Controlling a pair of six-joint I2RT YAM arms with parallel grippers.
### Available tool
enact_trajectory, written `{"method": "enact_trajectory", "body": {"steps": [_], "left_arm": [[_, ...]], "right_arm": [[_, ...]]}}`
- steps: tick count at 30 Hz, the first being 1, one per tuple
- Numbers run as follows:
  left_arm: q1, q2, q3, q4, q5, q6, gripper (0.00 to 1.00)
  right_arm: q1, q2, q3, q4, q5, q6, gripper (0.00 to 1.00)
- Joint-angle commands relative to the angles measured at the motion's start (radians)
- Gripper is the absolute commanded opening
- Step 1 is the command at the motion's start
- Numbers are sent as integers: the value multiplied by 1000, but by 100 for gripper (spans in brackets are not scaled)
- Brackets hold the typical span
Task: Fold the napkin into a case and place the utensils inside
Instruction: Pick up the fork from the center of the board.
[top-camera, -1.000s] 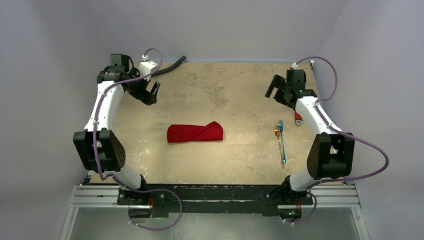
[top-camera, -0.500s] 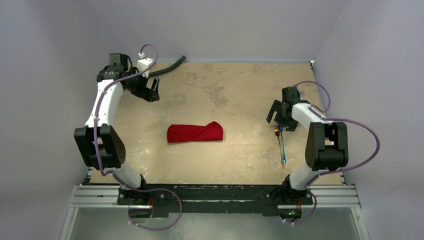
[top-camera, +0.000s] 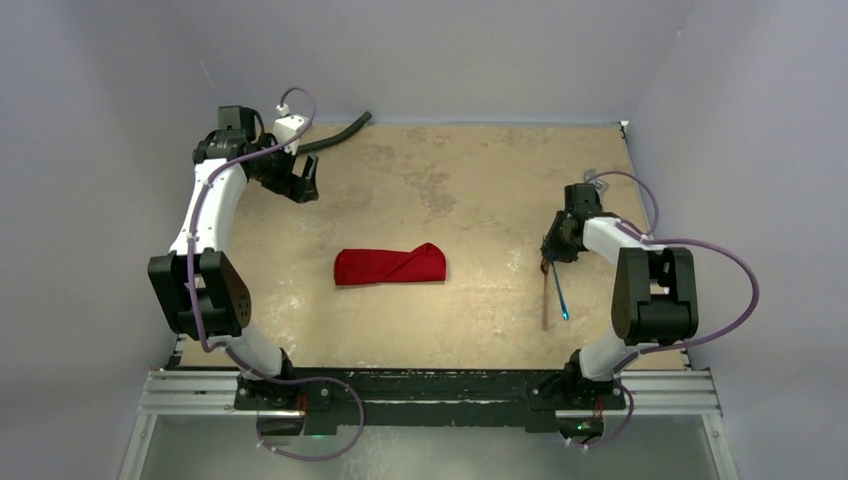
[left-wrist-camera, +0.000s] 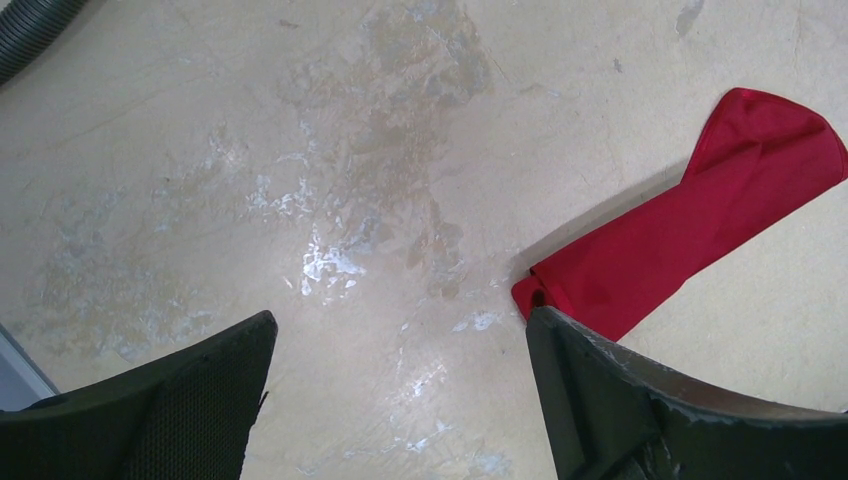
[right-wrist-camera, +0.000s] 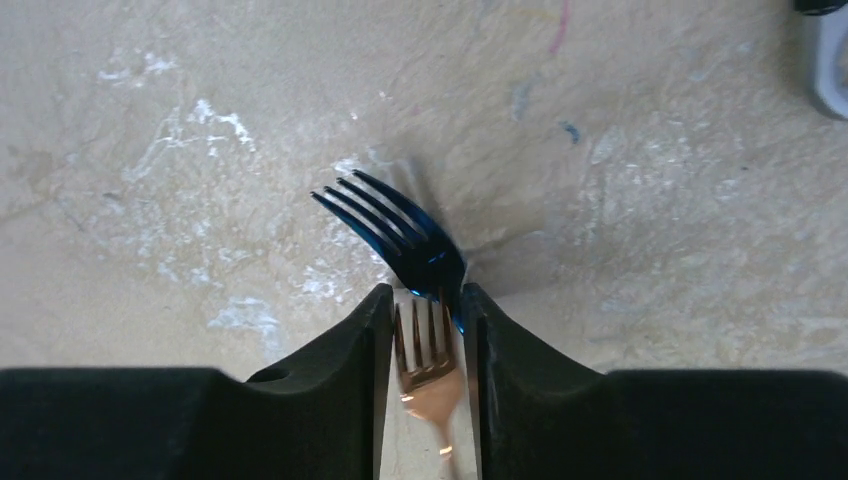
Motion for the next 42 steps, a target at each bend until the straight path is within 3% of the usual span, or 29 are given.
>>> {"method": "enact_trajectory", "body": {"steps": [1, 14, 18, 22, 25, 27, 30, 34, 37, 39, 42], "left_arm": [[2, -45, 35, 26, 6, -24, 94], [-1, -29, 19, 31, 34, -48, 90], [0, -26, 17, 24, 45, -44, 90], [0, -14, 23, 14, 51, -42, 89], [-1, -9, 29, 7, 56, -42, 89], [-1, -7, 29, 6, 58, -42, 89], [0, -7, 31, 3, 66, -47, 88], [-5, -18, 17, -10, 123, -42, 88], [-93, -57, -30, 10, 141, -33, 91], [-227, -80, -53, 21, 122, -48, 93], [-372, -90, -95, 80, 154, -159, 98]], "right_arm": [[3, 15, -42, 20, -105, 65, 31], [80, 2, 56, 53, -107, 200, 1], [98, -46, 56, 34, -74, 220, 6], [117, -118, 49, 4, -55, 225, 18], [137, -158, 14, -5, -42, 231, 10], [144, -164, -16, 8, -41, 236, 16], [153, -150, -34, 28, -46, 240, 0], [168, -151, 17, 24, -92, 262, 0], [190, -152, 68, 15, -143, 291, 2], [205, -147, 97, 22, -179, 317, 2], [239, -130, 149, 28, -202, 354, 4]]}}
